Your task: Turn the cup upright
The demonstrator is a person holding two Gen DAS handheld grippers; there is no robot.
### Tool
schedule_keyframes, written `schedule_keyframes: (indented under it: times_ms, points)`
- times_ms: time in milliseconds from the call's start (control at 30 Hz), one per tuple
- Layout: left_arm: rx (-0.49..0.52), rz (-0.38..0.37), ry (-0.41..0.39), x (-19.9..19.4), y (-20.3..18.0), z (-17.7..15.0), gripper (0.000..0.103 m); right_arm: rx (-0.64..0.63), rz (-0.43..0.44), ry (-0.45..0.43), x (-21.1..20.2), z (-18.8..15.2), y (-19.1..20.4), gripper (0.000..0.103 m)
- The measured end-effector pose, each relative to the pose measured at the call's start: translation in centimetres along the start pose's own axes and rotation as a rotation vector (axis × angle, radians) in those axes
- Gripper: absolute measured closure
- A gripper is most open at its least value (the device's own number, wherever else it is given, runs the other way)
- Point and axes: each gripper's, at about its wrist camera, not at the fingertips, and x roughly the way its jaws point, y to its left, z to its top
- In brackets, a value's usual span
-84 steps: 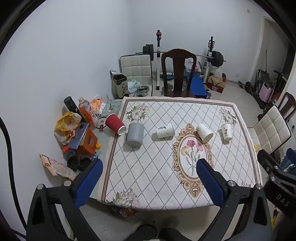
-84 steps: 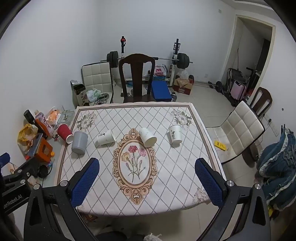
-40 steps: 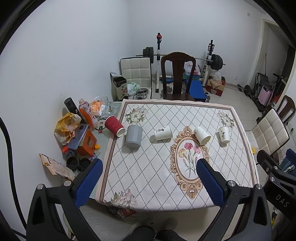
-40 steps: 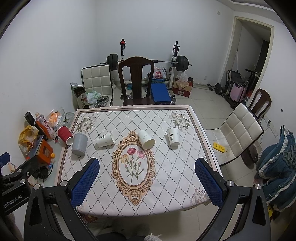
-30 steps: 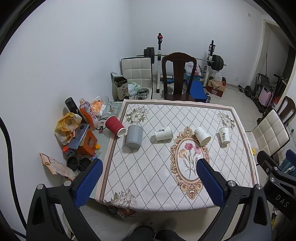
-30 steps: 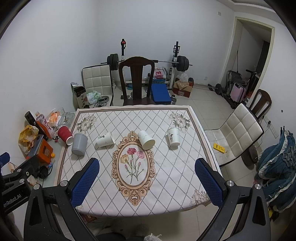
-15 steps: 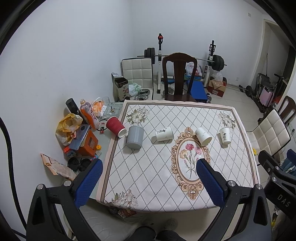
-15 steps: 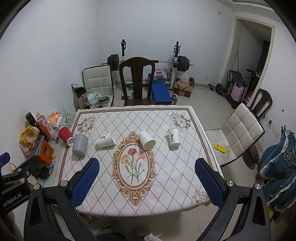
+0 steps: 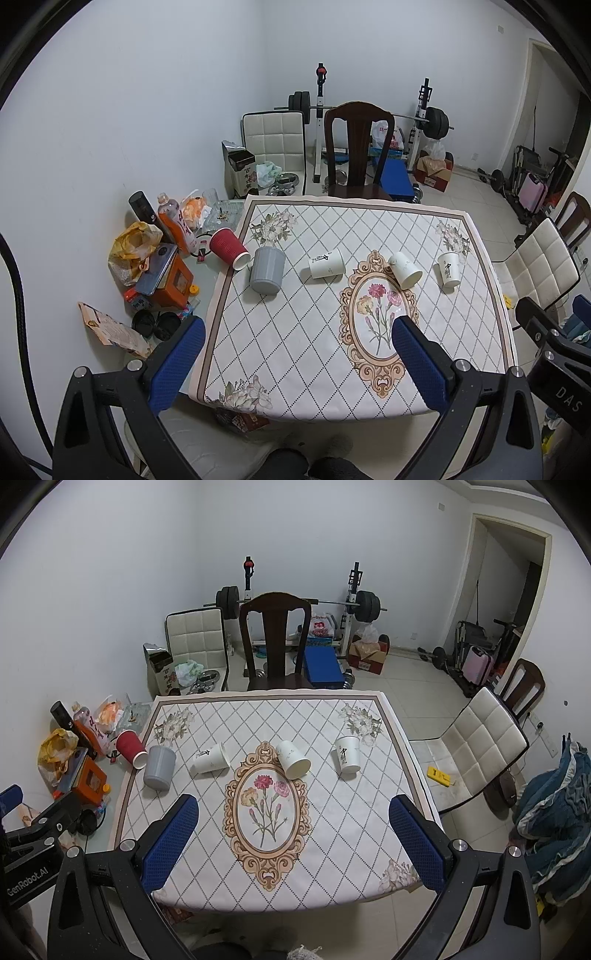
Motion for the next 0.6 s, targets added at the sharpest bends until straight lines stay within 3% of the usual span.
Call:
schedule_keyframes:
  times_ms: [333, 600]
  points:
    - [-0.039, 0.040, 0.043, 3.7, -0.5, -0.4, 0.000, -0.012, 0.040, 0.048, 3.3, -0.1, -0.5, 0.000]
    - [-0.095, 0.169, 0.131, 9.7, 3.6, -0.4, 0.000, -0.031, 0.076, 0.140, 11.0, -0.9, 1.6, 0.000]
